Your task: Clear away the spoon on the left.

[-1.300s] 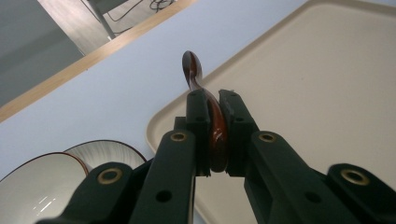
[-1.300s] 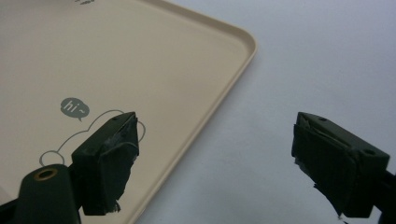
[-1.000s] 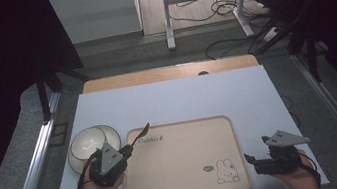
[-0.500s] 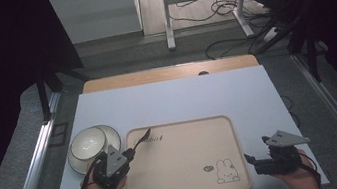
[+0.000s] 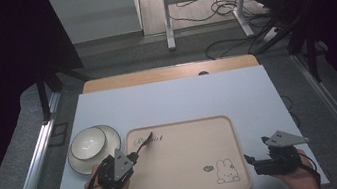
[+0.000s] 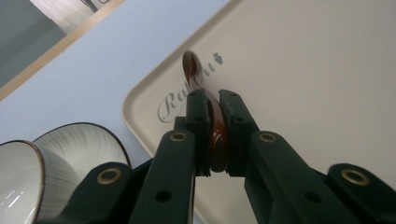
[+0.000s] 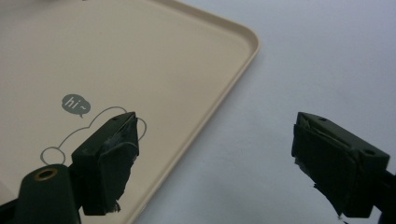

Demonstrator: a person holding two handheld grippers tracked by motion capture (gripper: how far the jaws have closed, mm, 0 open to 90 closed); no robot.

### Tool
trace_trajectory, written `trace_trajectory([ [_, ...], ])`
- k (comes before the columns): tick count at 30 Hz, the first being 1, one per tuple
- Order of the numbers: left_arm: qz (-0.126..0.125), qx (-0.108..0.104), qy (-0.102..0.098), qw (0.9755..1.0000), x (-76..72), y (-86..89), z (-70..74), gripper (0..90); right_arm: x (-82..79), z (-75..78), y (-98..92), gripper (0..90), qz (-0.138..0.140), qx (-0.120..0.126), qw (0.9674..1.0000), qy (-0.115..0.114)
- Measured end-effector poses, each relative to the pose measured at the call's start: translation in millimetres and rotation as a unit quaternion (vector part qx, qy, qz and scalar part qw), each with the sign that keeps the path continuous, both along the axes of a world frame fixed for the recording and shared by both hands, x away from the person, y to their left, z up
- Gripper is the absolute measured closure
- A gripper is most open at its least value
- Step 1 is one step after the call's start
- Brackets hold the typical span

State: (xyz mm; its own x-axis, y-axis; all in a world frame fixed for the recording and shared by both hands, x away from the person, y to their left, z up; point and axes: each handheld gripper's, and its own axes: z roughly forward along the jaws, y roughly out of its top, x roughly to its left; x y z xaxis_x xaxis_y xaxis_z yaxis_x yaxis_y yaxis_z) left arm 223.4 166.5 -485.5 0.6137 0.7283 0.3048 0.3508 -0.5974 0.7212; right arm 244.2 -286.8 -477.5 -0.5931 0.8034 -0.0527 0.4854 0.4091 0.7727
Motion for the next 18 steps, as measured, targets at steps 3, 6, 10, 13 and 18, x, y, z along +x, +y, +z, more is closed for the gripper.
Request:
trace_trajectory([
  [3, -0.002, 0.013, 0.002, 0.9999, -2.2, -4.4, -5.7, 83.9, -0.1, -0.1, 0.4, 14.7, 0.002, -0.001, 1.0000, 0.000],
  [6, -0.008, 0.038, 0.006, 0.9992, -4.8, -8.5, -11.4, 83.7, -0.5, 0.1, 0.7, 14.7, 0.003, -0.001, 1.0000, -0.001],
  [10, -0.014, 0.060, 0.008, 0.9981, -7.2, -13.6, -16.1, 83.4, -0.7, 0.0, 1.4, 14.7, 0.004, -0.002, 1.0000, -0.001],
  [13, -0.014, 0.072, 0.009, 0.9972, -7.8, -15.9, -17.7, 83.3, -0.4, -0.5, 1.7, 14.7, 0.004, -0.004, 1.0000, -0.001],
  [18, -0.014, 0.087, 0.027, 0.9958, -7.8, -19.6, -22.4, 83.0, -0.2, -0.9, 1.6, 14.7, 0.006, -0.005, 1.0000, 0.002],
])
